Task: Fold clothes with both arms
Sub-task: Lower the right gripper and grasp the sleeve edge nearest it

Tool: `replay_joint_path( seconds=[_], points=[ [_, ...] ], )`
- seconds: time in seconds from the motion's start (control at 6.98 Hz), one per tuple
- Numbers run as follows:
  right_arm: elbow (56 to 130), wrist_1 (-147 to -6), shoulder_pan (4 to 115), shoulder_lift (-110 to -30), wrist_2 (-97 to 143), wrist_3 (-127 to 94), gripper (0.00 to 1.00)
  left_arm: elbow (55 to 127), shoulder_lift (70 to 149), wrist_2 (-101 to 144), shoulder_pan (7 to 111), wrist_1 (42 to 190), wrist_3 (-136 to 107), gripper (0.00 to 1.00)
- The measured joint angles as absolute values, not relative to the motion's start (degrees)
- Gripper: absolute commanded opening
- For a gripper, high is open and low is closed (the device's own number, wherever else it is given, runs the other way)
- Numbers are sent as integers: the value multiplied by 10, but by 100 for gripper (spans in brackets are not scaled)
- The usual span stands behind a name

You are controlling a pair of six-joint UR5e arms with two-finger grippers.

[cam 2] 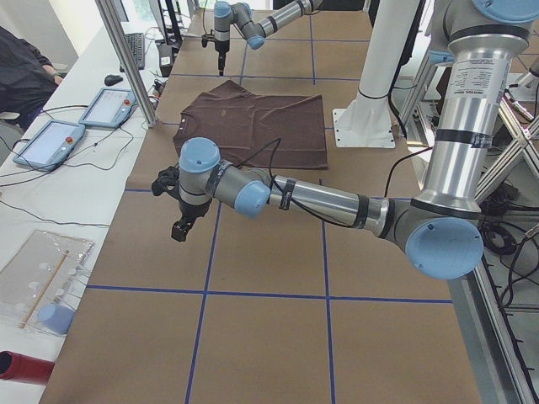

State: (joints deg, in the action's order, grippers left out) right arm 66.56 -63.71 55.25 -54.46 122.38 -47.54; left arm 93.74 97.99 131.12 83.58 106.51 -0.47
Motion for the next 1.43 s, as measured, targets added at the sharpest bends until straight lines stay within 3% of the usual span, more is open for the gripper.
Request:
replay_joint_path(
  seconds=[1.0,1.15,1.43],
  points=[
    [633,-639,525,-531,1205,-488,97,934,980,1311,836,1065,-4,100],
    [633,-641,525,-533,1212,-487,94,934,979,1311,836,1065,-4,100],
    [633,-641,526,-537,1226,-488,73,934,979,1311,836,1065,-4,100]
  ],
)
